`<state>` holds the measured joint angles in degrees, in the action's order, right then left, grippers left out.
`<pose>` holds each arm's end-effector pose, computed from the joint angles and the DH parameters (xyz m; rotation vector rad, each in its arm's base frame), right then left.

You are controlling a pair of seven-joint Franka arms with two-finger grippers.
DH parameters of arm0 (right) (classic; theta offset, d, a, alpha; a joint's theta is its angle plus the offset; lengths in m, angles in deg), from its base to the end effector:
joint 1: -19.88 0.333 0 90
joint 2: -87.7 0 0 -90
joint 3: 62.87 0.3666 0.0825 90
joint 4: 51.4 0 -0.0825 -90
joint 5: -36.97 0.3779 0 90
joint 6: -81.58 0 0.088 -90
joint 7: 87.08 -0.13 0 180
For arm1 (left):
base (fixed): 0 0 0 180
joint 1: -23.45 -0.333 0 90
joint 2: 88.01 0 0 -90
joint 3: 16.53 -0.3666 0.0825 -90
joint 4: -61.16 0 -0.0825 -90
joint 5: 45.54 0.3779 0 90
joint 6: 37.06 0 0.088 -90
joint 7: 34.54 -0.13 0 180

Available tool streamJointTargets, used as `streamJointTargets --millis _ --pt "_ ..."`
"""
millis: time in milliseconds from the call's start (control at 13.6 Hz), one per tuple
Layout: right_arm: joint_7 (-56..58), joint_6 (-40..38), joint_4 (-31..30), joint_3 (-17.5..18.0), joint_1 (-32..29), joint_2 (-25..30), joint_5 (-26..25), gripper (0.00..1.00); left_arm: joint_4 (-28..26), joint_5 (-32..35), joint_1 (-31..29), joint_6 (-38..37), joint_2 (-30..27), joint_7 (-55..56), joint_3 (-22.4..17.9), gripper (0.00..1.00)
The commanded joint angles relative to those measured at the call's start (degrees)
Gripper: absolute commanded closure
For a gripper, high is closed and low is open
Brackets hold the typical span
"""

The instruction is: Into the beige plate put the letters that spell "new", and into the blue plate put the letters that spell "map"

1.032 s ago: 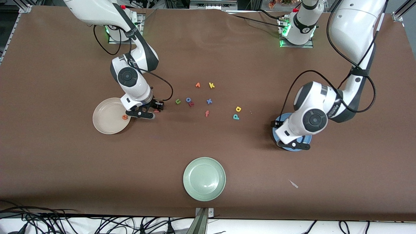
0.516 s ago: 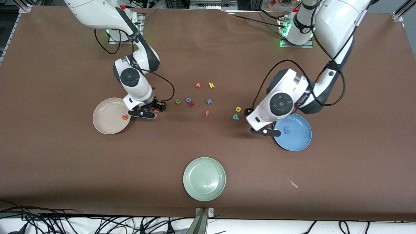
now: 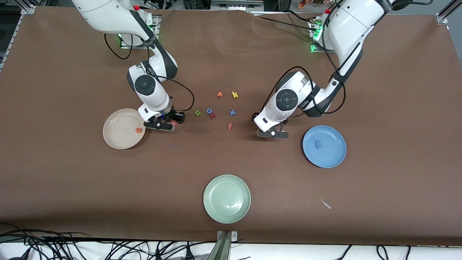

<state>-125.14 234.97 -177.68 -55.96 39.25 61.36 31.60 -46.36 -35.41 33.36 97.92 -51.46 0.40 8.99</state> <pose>0.5136 0.2557 0.2004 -3.1156 0.2107 -0.0158 0.5412 -0.3547 0.2126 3.0624 -0.1143 -0.2361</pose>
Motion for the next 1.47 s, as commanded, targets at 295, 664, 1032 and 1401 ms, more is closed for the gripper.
streamJointTargets --millis 295,664,1032,1401 --pt "0.8 1.8 -1.1 -0.2 0.3 0.0 -0.8 0.70 -1.6 8.0 2.7 1.7 0.0 2.2 -0.1 0.21" --pt "6.2 -1.4 0.5 -1.9 0.0 2.2 -0.8 0.81 -1.5 10.1 2.7 1.8 0.6 2.2 -0.5 0.37" --pt "22.8 -14.5 5.0 -8.7 -0.2 6.7 -0.6 0.81 -1.5 12.7 2.3 1.7 0.8 3.7 -0.4 0.73" --pt "39.4 -17.6 -2.9 -17.7 -0.3 15.3 0.0 0.77 -1.1 12.8 2.3 1.3 0.6 6.0 -0.3 0.92"
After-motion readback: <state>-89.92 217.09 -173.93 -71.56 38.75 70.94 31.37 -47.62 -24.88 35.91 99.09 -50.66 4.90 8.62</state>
